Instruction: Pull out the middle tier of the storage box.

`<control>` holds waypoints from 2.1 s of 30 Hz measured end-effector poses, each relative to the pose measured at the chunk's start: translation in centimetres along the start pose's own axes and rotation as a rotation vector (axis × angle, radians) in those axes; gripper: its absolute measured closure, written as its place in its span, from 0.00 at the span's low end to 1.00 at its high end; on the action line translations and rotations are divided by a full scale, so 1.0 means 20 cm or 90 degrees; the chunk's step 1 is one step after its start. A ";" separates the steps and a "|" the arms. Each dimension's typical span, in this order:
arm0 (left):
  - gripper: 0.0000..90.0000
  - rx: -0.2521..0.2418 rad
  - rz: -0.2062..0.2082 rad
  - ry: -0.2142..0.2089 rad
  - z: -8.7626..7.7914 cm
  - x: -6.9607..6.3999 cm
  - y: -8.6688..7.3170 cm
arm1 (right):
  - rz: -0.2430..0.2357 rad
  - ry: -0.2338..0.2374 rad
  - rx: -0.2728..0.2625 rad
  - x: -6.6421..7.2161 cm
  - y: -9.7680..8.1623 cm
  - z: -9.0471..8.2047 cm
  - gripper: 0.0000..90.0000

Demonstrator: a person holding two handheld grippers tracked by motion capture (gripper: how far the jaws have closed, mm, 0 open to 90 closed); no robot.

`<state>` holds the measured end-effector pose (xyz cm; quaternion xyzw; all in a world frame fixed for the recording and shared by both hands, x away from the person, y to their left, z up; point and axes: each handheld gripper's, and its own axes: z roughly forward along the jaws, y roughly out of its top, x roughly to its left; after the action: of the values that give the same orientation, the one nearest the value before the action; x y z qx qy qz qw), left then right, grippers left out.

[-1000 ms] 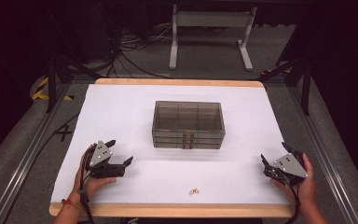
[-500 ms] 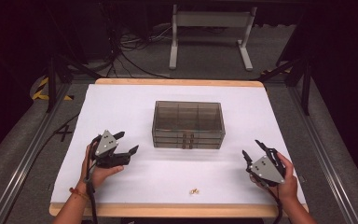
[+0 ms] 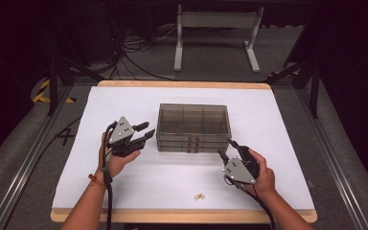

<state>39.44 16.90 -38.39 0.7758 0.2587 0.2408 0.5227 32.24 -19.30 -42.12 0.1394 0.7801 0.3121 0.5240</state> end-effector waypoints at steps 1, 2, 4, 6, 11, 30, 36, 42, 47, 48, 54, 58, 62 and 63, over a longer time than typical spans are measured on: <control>0.75 -0.005 0.010 -0.006 0.02 -0.01 0.02 | -0.021 -0.002 -0.001 0.03 0.03 0.02 0.60; 0.76 -0.005 0.010 -0.006 0.02 -0.01 0.02 | -0.021 -0.002 -0.001 0.03 0.03 0.02 0.60; 0.78 0.009 0.023 0.002 0.05 -0.01 0.04 | -0.049 -0.003 0.001 0.08 0.08 0.05 0.64; 0.80 0.016 0.028 0.010 0.09 -0.02 0.05 | -0.058 -0.002 -0.001 0.10 0.09 0.06 0.65; 0.88 0.059 0.058 0.020 0.15 0.00 0.07 | -0.112 0.012 -0.004 0.19 0.15 0.12 0.70; 0.94 0.067 0.042 0.023 0.20 0.02 0.07 | -0.209 -0.013 0.046 0.36 0.20 0.28 0.78; 0.95 0.064 0.044 0.023 0.20 0.02 0.06 | -0.230 -0.050 0.050 0.39 0.23 0.29 0.86; 0.96 0.058 0.034 0.017 0.20 0.03 0.06 | -0.319 -0.126 0.064 0.47 0.24 0.31 0.89; 0.96 0.057 0.031 0.018 0.20 0.03 0.06 | -0.316 -0.127 0.066 0.47 0.24 0.31 0.90; 0.96 0.057 0.031 0.018 0.20 0.03 0.06 | -0.317 -0.127 0.066 0.47 0.24 0.31 0.90; 0.96 0.053 0.028 0.017 0.20 0.03 0.05 | -0.315 -0.124 0.070 0.47 0.24 0.31 0.90; 0.96 0.053 0.027 0.017 0.20 0.03 0.05 | -0.309 -0.122 0.073 0.47 0.24 0.31 0.90; 0.96 0.052 0.026 0.017 0.20 0.03 0.05 | -0.308 -0.120 0.077 0.47 0.25 0.30 0.90; 0.96 0.051 0.025 0.017 0.20 0.03 0.05 | -0.309 -0.122 0.076 0.47 0.25 0.30 0.90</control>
<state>42.64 14.20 -38.73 0.7980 0.2596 0.2509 0.4826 33.27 -8.42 -47.33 0.0078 0.7546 0.1160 0.6459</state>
